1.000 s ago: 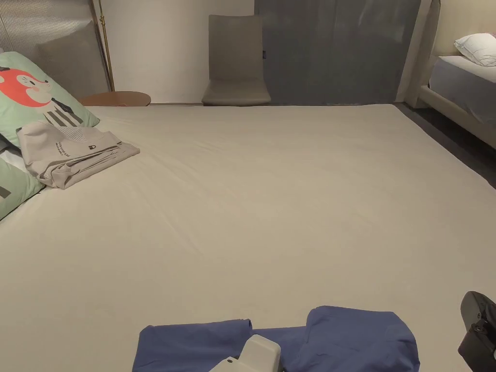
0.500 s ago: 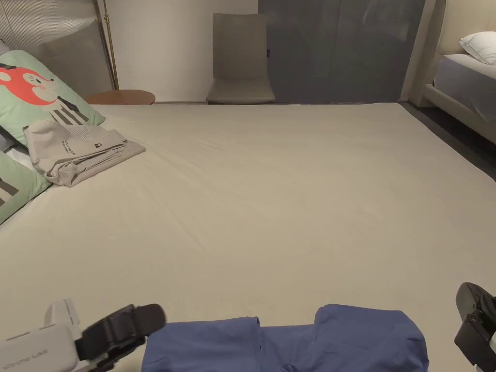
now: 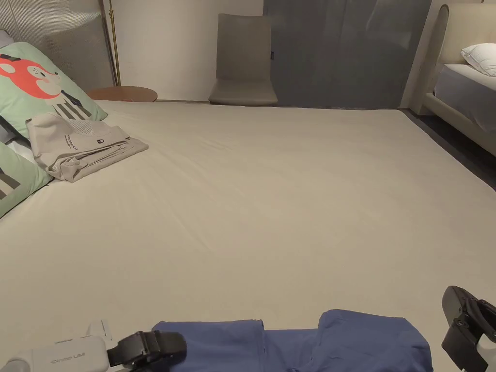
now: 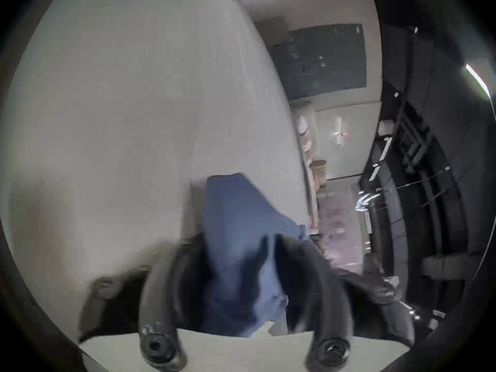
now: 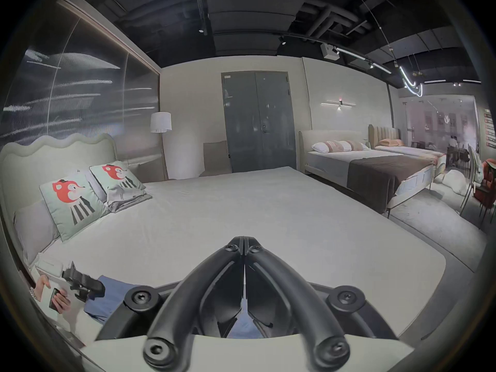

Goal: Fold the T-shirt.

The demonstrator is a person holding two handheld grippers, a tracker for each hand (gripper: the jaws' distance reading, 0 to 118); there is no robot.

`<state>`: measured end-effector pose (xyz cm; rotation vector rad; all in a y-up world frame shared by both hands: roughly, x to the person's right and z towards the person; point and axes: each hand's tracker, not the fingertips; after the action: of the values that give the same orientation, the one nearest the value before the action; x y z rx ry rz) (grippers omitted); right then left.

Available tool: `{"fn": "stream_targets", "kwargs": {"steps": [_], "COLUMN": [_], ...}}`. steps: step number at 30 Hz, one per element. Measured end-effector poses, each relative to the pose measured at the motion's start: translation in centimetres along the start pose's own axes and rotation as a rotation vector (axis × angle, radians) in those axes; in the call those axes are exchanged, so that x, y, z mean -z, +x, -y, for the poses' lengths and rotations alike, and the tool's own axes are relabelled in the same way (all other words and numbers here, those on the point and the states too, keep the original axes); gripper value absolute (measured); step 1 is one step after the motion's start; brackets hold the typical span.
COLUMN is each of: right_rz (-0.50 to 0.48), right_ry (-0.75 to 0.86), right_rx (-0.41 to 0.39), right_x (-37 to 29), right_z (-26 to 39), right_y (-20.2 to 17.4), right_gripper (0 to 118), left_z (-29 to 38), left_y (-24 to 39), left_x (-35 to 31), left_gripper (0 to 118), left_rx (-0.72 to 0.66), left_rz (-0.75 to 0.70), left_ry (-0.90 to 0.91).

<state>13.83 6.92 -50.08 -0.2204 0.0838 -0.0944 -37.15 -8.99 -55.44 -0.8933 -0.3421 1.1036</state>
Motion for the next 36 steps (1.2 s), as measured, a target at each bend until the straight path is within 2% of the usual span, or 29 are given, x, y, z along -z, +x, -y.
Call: {"fn": "stream_targets", "kwargs": {"steps": [2, 7, 11, 15, 19, 23, 26, 29, 33, 36], "right_rz": [0.005, 0.006, 0.002, -0.011, -0.036, -0.057, -0.059, -0.041, -0.006, 0.018], "right_ry": [0.001, 0.0, 0.005, 0.004, -0.003, -0.003, 0.009, 0.023, 0.03, 0.03], "right_rx": [-0.001, 0.001, 0.007, 0.018, 0.038, 0.038, 0.036, 0.052, 0.063, 0.073], "right_x": [-0.1, -0.1, -0.1, 0.1, 0.4, 0.3, -0.1, -0.9, -1.6, -2.0], "right_z": [0.0, -0.1, -0.2, 0.0, 0.4, 0.4, 0.2, 0.0, 0.1, 0.2], "right_y": [0.0, 0.0, 0.0, 0.0, -0.3, -0.4, 0.0, 1.1, 2.6, 3.7], "right_gripper": [1, 1, 1, 1, 1, 1, 1, 1, 1, 1], "left_z": [0.0, 0.0, -0.9, -1.5, -0.5, 0.4, 1.3, 2.6, 4.7, 6.6], "left_y": [0.2, 1.4, 1.3, 1.0, 4.0, 10.1, 14.2, 16.9, 18.3, 18.6], "left_x": [0.3, -2.7, -7.8, -12.2, -12.4, -8.5, -3.4, 2.8, 10.5, 14.8], "left_gripper": [14, 8, 8, 8, 8, 7, 7, 7, 7, 7], "left_rx": [0.009, 0.018, 0.009, -0.027, -0.003, 0.096, 0.135, 0.195, 0.286, 0.272], "left_rz": [-0.095, -0.081, -0.129, -0.24, -0.208, -0.063, -0.015, -0.069, -0.211, -0.222], "left_ry": [-0.01, -0.007, 0.1, 0.174, 0.168, 0.112, 0.043, -0.016, -0.058, -0.073]}}
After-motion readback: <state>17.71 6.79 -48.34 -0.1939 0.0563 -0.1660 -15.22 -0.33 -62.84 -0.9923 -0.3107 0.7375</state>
